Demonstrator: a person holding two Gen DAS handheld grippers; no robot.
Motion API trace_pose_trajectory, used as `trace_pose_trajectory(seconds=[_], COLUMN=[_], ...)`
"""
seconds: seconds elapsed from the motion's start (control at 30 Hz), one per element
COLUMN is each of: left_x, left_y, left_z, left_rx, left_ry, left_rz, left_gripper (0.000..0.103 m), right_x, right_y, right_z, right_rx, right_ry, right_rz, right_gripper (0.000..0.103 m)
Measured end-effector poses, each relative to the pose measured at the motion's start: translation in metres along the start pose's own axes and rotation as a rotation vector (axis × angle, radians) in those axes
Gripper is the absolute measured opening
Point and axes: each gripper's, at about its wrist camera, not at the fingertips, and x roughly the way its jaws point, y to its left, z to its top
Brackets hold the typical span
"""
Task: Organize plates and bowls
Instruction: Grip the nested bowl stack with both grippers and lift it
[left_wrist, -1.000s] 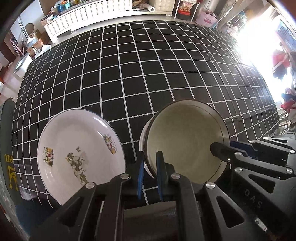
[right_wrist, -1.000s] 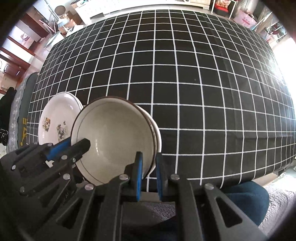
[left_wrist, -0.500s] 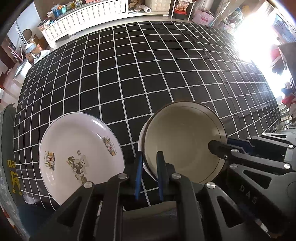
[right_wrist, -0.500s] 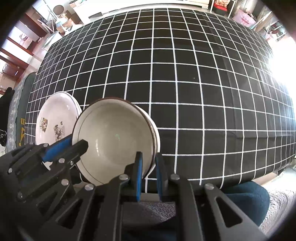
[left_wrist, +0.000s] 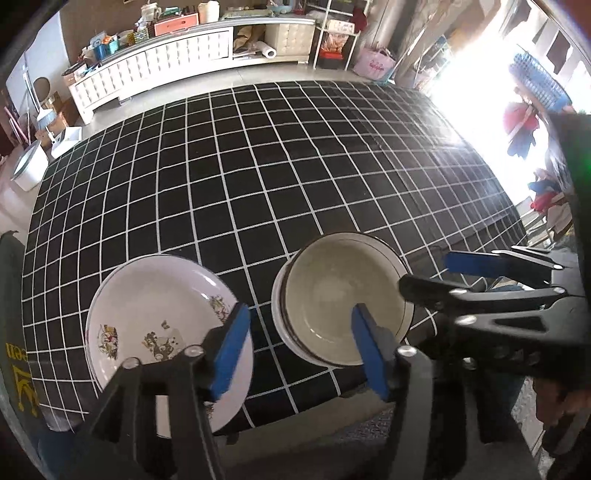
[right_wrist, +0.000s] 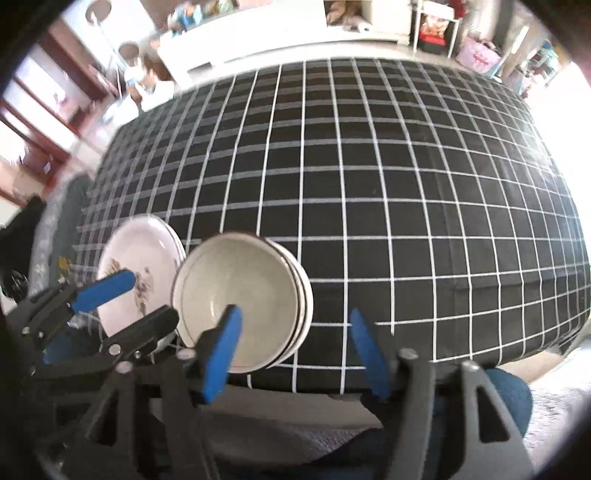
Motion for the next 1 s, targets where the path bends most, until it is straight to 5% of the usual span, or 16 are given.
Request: trace_pose_trajectory(seconds=[0.27,0.5,1.0], left_x=[0.001,0.025,0.072], left_y=[0.009,0.013,0.015], left_z=[-0.019,-0.021,-0.009], left_rx=[0.052,0.066,0.127], left_ry=[-0.036,0.02,0.158], left_rz=[-0.072,-0.129,-0.244], left_gripper=[0.069,0.069,0.069], right_x=[-0.004,0.001,0.059], right_y=[-0.016,-0.004,-0.023], right_z=[-0.024,-0.024,-0.016], right_rx=[0.097,0.076,0.205], right_ry=[-0.077,-0.127,0.013], right_rz=[0.011,-0.009,0.052], right_gripper=[0.079,0.09,0.091])
